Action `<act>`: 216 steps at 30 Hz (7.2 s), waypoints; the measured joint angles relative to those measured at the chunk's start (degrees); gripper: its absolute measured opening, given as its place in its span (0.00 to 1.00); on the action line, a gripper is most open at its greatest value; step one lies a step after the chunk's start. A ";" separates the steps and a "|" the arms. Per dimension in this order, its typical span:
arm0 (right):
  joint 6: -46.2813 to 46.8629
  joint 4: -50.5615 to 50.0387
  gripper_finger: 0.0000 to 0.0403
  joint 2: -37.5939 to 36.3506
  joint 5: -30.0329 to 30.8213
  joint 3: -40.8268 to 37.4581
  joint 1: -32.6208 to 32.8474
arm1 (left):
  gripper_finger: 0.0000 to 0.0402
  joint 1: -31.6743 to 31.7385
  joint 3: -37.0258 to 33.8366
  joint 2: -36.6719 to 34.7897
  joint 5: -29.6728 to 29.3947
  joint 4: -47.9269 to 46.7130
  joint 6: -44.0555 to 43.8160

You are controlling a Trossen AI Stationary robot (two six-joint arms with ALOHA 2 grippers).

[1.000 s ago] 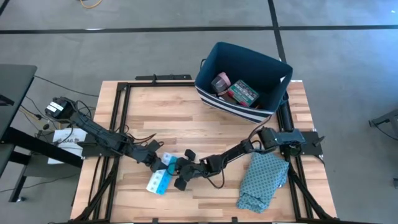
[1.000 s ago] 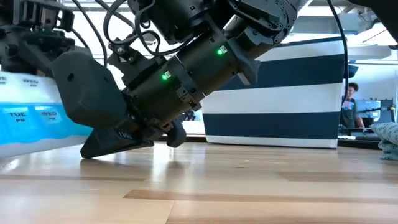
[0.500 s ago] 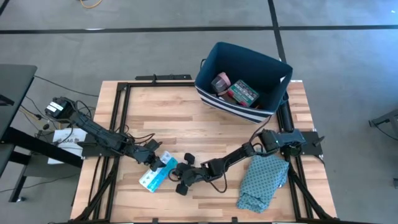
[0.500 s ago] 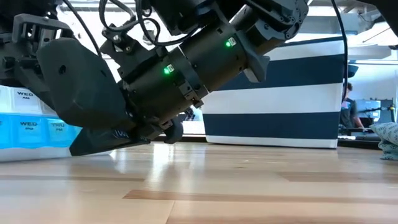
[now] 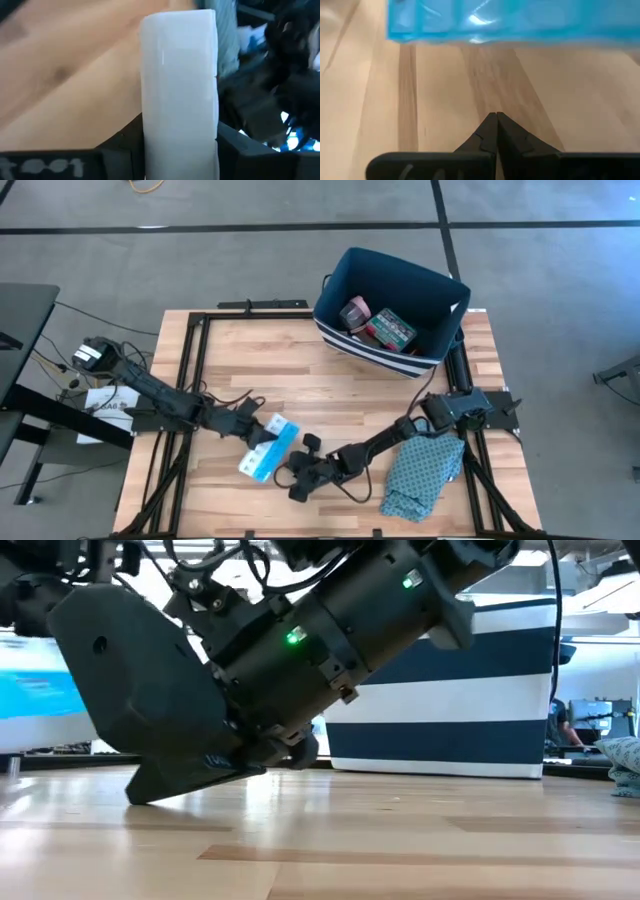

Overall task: Pick & place medical supplies in basket/bin
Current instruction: Put the white pill organizer into the white bin, then return to Home Position

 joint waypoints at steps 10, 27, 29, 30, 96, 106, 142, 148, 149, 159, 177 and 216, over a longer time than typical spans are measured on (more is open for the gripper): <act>-8.15 -1.99 0.00 0.18 4.97 0.98 2.14 | 0.32 11.50 13.83 -0.81 -0.23 6.99 30.45; -19.03 2.27 0.00 0.37 6.40 0.96 -0.64 | 0.33 36.74 91.25 35.01 11.25 -36.75 60.54; -20.01 2.57 0.00 0.37 6.38 0.96 -1.31 | 0.33 39.15 102.34 43.36 11.54 -40.86 60.43; -20.29 3.05 0.00 0.37 6.38 0.96 -1.69 | 0.33 40.46 107.80 47.46 11.51 -42.84 60.51; -9.55 -43.55 0.00 -29.66 34.03 2.01 6.99 | 0.52 37.02 117.51 12.15 -1.17 -102.97 69.38; 9.51 -70.04 0.00 -51.94 40.23 -8.14 24.39 | 0.52 29.67 92.11 -17.17 4.05 -104.11 63.81; 23.99 -66.60 0.00 -84.52 66.58 -41.69 11.03 | 0.52 29.71 -10.73 -60.53 14.26 -16.10 66.40; 10.10 -65.12 0.00 -84.41 66.62 -30.21 4.06 | 0.52 29.71 -12.72 -60.55 12.96 -14.12 66.84; 8.55 -64.47 0.00 -84.41 66.60 -29.18 2.30 | 0.52 29.71 -12.72 -60.57 12.93 -13.99 66.84; -16.12 -39.87 0.00 -78.89 37.18 -28.46 -12.92 | 0.52 29.69 -12.71 -60.57 14.63 -13.83 67.52; -24.48 -22.49 0.00 -94.36 13.86 -49.31 0.46 | 0.52 29.71 -12.61 -60.55 18.75 -16.22 68.06; -20.54 -1.79 0.00 -130.53 -9.90 -90.60 -9.21 | 0.52 29.75 -12.59 -60.54 23.46 -11.28 68.10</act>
